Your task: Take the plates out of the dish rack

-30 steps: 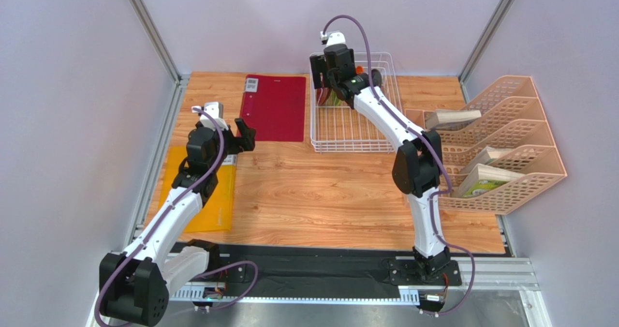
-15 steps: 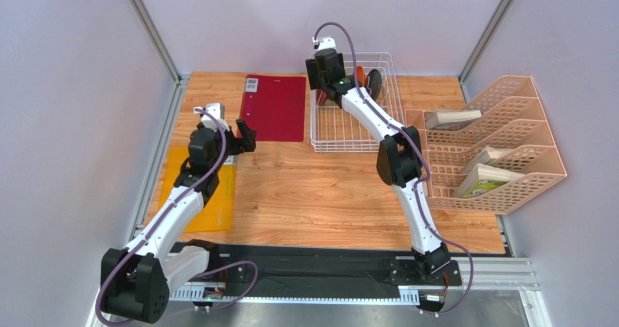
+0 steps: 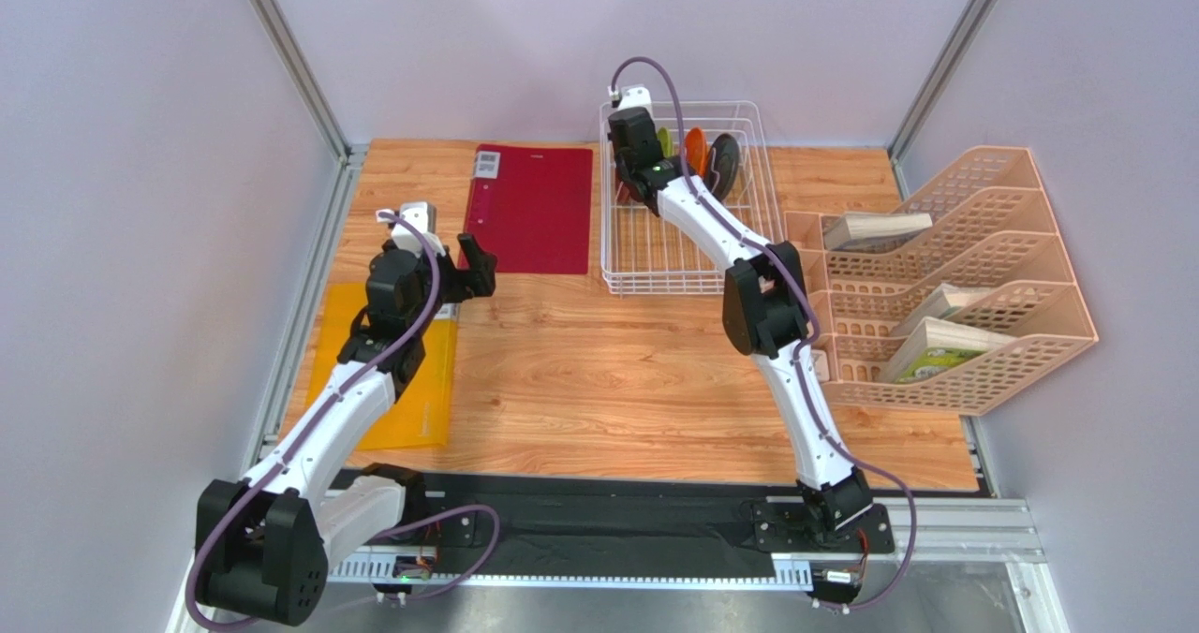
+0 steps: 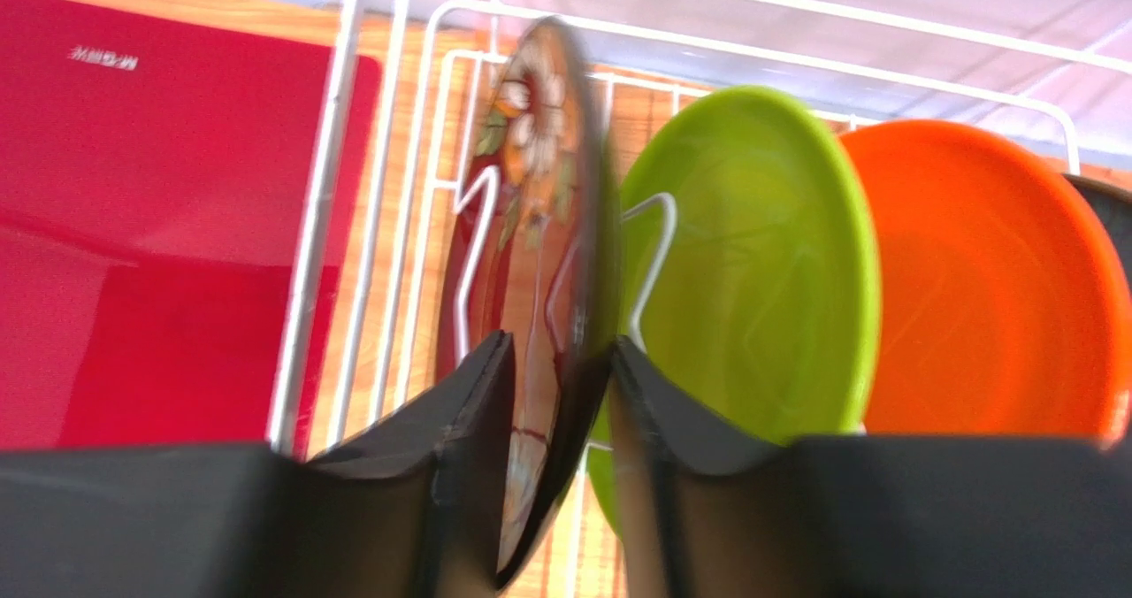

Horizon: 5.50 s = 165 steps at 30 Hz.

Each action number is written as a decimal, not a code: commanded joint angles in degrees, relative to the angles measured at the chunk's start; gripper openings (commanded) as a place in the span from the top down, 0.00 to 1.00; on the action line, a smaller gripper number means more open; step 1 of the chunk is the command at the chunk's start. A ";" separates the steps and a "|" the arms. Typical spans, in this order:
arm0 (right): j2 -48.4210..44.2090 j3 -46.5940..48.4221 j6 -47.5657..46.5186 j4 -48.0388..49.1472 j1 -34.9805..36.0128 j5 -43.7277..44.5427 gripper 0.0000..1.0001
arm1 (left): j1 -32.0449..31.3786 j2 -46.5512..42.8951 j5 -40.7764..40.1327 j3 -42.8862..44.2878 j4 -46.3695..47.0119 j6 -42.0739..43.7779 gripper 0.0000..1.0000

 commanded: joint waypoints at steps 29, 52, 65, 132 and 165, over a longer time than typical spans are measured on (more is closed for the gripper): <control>-25.60 -21.74 -6.97 19.21 4.71 25.67 1.00 | -0.07 4.60 1.15 1.62 2.69 -0.53 0.00; -70.44 -71.24 23.09 20.35 -1.26 -32.77 1.00 | -0.51 23.50 34.20 4.35 34.05 -21.69 0.11; -60.78 -72.03 30.47 31.23 -1.18 -47.35 1.00 | -2.61 33.69 37.63 4.17 50.42 -31.02 0.13; -51.99 -61.06 24.59 18.59 -9.70 -43.41 0.46 | -4.82 2.42 17.16 5.67 -8.73 -4.13 1.00; -15.26 -13.06 11.41 -5.22 -12.61 -25.57 0.47 | -4.82 7.50 7.22 -10.68 0.06 -6.15 1.00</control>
